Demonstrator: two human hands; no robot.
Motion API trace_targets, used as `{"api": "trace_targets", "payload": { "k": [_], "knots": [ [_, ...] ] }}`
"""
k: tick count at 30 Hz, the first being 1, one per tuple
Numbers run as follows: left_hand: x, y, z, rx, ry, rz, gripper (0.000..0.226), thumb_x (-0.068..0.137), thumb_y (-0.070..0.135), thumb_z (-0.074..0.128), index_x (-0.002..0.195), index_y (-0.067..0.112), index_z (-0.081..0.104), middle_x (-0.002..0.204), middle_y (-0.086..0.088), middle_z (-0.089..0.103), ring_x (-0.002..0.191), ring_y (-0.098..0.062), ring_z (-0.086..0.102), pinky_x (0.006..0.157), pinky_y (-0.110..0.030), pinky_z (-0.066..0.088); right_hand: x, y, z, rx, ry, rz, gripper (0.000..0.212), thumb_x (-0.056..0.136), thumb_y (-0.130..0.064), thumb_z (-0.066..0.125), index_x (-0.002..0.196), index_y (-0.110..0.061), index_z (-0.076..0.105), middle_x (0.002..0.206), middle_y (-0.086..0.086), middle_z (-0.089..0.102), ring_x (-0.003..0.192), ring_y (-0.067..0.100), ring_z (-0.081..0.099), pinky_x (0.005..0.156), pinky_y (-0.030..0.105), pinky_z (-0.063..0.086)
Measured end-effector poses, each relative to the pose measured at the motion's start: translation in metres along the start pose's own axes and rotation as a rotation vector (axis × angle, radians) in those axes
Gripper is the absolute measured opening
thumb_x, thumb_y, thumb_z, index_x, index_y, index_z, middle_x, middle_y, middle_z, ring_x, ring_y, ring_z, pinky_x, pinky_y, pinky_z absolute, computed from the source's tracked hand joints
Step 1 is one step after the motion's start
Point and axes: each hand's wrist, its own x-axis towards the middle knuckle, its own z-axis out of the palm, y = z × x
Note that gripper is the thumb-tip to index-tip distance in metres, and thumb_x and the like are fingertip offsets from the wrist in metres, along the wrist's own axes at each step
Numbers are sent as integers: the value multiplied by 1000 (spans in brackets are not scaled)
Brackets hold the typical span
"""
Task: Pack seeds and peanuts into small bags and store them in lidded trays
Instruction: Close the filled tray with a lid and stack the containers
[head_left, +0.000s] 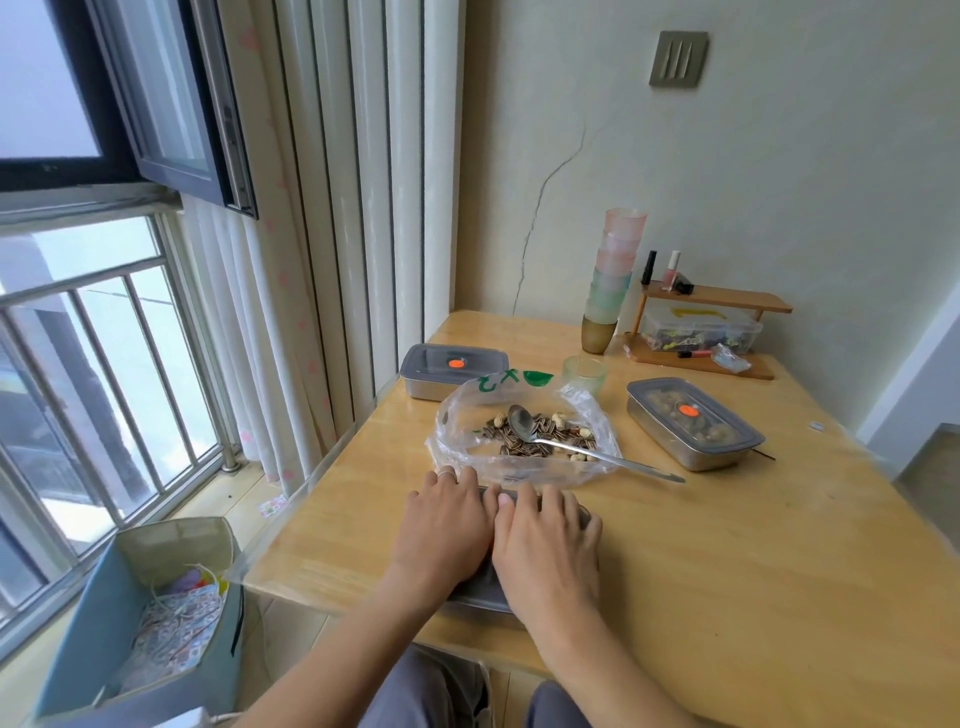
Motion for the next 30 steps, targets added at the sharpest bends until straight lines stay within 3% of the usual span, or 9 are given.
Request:
{"api": "trace_targets", "payload": {
  "k": [5,7,10,12,14,18,22,26,30],
  "knots": [
    [1,-2,1,-119,39,38,30,104,40,35,106,16,52,109,-6,58,105,-29,55,88,-43,50,0,3,-2,64,-34,-46,47,102,-38,30,99,-11,69,92,11,68,87,35,63,78,52,49],
    [3,-11,0,-261,29,94,26,102,38,43,114,18,56,115,-3,58,111,-26,55,93,-40,48,5,12,-4,112,-104,-87,51,104,-42,25,126,-16,63,123,6,66,117,31,59,96,51,43],
    [-2,-35,-5,-347,-84,237,49,102,48,50,143,22,51,145,1,47,134,-18,45,111,-30,37,13,35,-10,178,-324,-211,58,109,-50,26,162,-25,25,168,-7,27,155,16,20,123,44,21],
    [-12,-49,-5,-295,-139,339,79,96,72,37,159,24,34,163,8,30,152,-10,22,124,-24,18,11,48,-12,244,-371,-259,64,109,-53,26,166,-28,12,173,-11,8,159,10,3,129,42,14],
    [-20,-57,-2,-300,-129,379,100,85,88,17,163,25,23,168,12,19,156,-4,3,121,-12,-4,7,54,-10,315,-378,-264,64,109,-53,27,167,-28,10,173,-13,4,159,6,-3,130,36,11],
    [-22,-56,1,-319,-91,368,95,88,84,23,163,25,22,169,10,17,156,-1,-2,114,-4,-12,5,56,-8,459,-301,-224,59,109,-45,41,164,-28,27,169,-15,21,156,3,11,129,27,11],
    [-27,-56,1,-432,-60,306,87,89,75,36,162,29,26,168,15,18,154,3,2,124,-15,0,-3,58,-1,658,-157,-13,57,104,-36,56,158,-28,39,162,-18,29,150,3,25,123,24,23],
    [-44,-53,1,-836,-90,39,97,84,68,69,159,34,18,151,22,44,136,4,45,115,-26,37,-14,56,6,963,-128,377,53,97,-37,67,145,-26,46,136,-13,51,132,16,51,105,31,41],
    [-57,-44,0,-994,-27,-166,41,88,44,77,120,33,54,101,19,74,96,-1,71,85,-28,55,-20,51,6,1112,-111,502,25,88,-49,65,103,-29,64,101,-1,71,94,21,67,88,45,55]
  ]
}}
